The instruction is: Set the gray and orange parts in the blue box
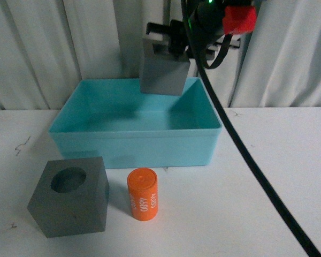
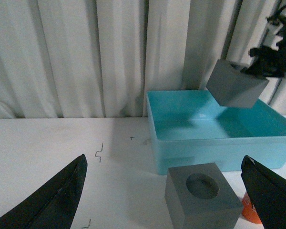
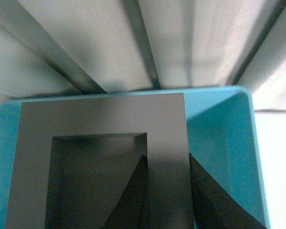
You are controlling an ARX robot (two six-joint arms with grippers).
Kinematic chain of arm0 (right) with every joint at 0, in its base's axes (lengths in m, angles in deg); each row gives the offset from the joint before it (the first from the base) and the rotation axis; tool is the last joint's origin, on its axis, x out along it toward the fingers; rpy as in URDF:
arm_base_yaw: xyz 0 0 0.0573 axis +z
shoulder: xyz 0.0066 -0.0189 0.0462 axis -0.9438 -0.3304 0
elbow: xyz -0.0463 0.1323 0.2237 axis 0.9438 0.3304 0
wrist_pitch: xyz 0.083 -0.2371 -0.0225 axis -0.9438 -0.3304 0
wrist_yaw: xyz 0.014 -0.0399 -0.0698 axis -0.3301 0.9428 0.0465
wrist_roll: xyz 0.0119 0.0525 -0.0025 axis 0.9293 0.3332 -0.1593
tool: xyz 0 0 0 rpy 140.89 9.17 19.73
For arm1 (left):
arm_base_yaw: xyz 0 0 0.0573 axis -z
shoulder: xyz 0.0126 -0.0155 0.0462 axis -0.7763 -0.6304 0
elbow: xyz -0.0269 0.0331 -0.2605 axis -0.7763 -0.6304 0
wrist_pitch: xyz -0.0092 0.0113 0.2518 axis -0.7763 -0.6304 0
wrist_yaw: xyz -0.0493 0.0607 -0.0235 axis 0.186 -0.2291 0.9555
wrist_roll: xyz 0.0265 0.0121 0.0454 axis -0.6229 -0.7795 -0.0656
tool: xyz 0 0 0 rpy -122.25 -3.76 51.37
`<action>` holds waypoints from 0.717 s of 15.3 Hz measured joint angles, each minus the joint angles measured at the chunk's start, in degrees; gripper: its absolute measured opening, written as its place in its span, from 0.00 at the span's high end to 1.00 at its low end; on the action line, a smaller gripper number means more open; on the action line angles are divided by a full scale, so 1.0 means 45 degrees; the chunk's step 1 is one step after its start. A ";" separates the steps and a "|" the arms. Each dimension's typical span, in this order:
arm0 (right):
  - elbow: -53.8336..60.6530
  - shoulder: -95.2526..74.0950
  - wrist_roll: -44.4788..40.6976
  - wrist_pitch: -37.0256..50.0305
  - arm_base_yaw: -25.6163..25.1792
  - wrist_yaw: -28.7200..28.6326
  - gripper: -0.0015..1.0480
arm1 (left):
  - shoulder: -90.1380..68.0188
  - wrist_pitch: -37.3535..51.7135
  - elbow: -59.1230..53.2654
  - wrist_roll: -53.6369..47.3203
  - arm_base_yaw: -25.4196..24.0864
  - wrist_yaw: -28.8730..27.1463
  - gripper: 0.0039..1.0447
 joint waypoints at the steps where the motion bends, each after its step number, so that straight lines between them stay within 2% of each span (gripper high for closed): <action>1: -0.0831 -0.1365 0.0578 -0.0928 0.0068 0.1073 0.82 | 0.0000 0.0000 0.0000 0.0000 0.0000 -0.0005 0.06; 3: -0.1370 -0.1967 0.0704 -0.1642 0.0068 0.1511 0.82 | 0.0000 0.0000 0.0000 0.0000 0.0000 -0.0005 0.06; 5: -0.1622 -0.2035 0.0763 -0.1987 0.0068 0.1705 0.65 | 0.0000 0.0000 0.0000 0.0000 0.0000 0.0000 0.06; 8: -0.1462 -0.1899 0.1229 -0.1545 -0.0005 0.2132 0.32 | 0.0000 0.0000 0.0000 0.0000 0.0000 -0.0005 0.06; 10: 0.0175 -0.0695 0.1627 -0.0199 -0.0306 0.2123 0.12 | 0.0000 -0.0005 0.0000 0.0000 0.0000 -0.0010 0.06; 11: 0.1273 0.0282 0.1724 0.0719 -0.0529 0.2025 0.04 | 0.0000 0.0000 0.0000 0.0000 0.0000 -0.0005 0.06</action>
